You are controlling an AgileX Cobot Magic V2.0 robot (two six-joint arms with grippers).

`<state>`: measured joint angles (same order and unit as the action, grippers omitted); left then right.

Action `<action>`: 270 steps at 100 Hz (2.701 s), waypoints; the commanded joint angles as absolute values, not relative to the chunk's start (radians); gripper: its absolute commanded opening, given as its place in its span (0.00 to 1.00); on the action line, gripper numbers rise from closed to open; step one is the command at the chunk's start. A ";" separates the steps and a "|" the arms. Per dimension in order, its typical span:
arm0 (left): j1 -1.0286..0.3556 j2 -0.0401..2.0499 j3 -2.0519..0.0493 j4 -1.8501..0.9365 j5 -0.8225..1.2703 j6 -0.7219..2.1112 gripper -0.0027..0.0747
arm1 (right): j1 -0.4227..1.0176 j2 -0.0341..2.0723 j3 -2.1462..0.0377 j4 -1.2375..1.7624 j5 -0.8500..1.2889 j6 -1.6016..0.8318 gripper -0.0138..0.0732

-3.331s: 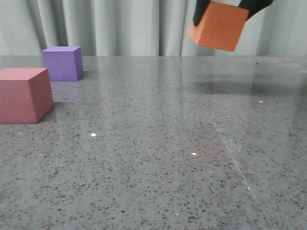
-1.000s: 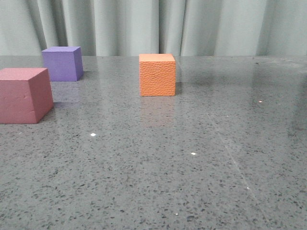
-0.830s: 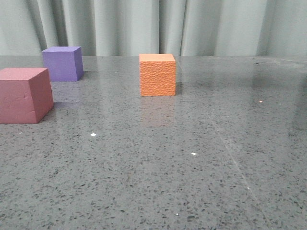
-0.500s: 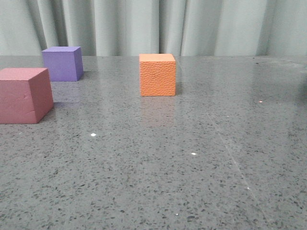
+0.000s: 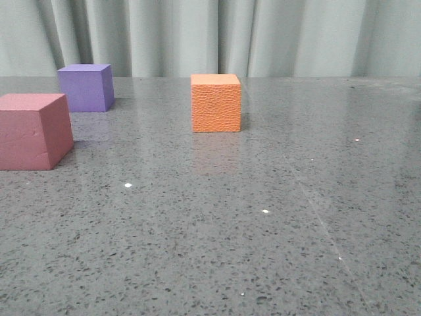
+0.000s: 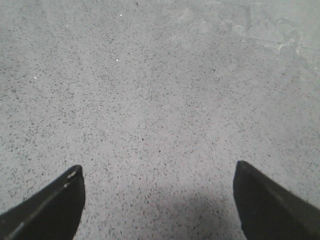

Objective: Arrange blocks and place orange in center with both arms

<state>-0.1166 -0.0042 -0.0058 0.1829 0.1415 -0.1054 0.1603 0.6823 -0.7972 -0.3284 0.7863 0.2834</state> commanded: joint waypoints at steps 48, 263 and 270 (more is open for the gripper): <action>-0.115 -0.036 0.050 0.183 0.063 -0.115 0.01 | 0.155 0.446 -0.689 -0.334 0.721 0.273 0.12; -0.115 -0.036 0.050 0.183 0.063 -0.115 0.01 | 0.013 -0.032 0.014 -0.063 0.109 0.187 0.02; -0.115 -0.036 0.050 0.183 0.063 -0.115 0.01 | 0.013 -0.032 0.014 -0.063 0.109 0.187 0.02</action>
<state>-0.1166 -0.0042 -0.0058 0.1829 0.1415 -0.1054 0.0191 -0.0118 0.0283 -0.0635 0.1963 0.1992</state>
